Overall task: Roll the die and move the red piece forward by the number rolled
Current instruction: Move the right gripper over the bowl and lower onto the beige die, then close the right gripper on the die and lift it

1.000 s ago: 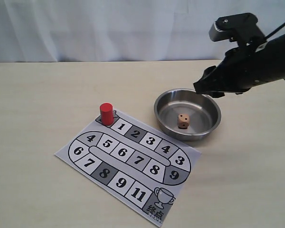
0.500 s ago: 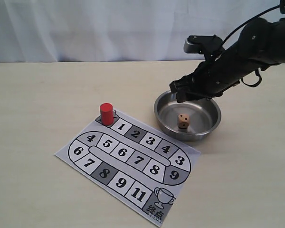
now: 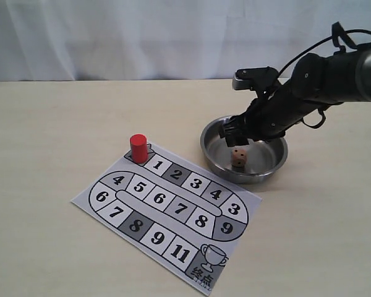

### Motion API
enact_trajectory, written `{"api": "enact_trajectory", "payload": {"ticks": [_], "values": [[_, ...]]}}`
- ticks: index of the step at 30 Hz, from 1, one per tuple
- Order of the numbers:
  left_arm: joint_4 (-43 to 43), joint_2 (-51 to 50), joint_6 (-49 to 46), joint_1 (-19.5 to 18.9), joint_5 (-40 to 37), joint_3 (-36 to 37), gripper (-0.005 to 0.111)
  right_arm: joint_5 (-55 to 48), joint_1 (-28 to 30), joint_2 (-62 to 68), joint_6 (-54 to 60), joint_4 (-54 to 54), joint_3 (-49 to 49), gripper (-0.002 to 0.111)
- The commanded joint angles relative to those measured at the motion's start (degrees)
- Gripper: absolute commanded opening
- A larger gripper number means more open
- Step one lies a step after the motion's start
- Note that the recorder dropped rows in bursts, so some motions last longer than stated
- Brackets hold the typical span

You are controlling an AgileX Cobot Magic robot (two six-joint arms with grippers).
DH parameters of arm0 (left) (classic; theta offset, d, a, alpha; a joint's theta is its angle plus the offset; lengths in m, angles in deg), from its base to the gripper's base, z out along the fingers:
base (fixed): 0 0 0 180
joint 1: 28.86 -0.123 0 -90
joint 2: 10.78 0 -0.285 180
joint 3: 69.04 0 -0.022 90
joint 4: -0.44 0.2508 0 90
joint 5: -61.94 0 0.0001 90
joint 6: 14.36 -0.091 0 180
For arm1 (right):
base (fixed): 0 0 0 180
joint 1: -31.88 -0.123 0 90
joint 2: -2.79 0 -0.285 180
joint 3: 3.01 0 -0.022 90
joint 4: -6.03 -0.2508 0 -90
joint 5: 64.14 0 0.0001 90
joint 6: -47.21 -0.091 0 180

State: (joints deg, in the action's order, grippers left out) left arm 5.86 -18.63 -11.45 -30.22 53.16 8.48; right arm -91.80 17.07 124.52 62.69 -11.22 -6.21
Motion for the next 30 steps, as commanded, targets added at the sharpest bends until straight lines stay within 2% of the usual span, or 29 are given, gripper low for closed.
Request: {"api": "enact_trajectory", "payload": {"ticks": [1, 18, 22, 27, 30], "values": [[-0.1, 0.1, 0.1, 0.0, 0.6, -0.3, 0.000, 1.7, 0.0, 1.6, 0.8, -0.3, 0.3, 0.060], [-0.1, 0.1, 0.1, 0.0, 0.6, -0.3, 0.000, 4.9, 0.0, 6.6, 0.2, -0.3, 0.3, 0.058], [-0.1, 0.1, 0.1, 0.0, 0.6, -0.3, 0.000, 4.9, 0.0, 6.6, 0.2, -0.4, 0.3, 0.038], [-0.1, 0.1, 0.1, 0.0, 0.6, -0.3, 0.000, 4.9, 0.0, 6.3, 0.2, -2.0, 0.5, 0.004], [-0.1, 0.1, 0.1, 0.0, 0.6, -0.3, 0.000, 3.8, 0.1, 4.2, 0.2, -2.0, 0.7, 0.004]]}}
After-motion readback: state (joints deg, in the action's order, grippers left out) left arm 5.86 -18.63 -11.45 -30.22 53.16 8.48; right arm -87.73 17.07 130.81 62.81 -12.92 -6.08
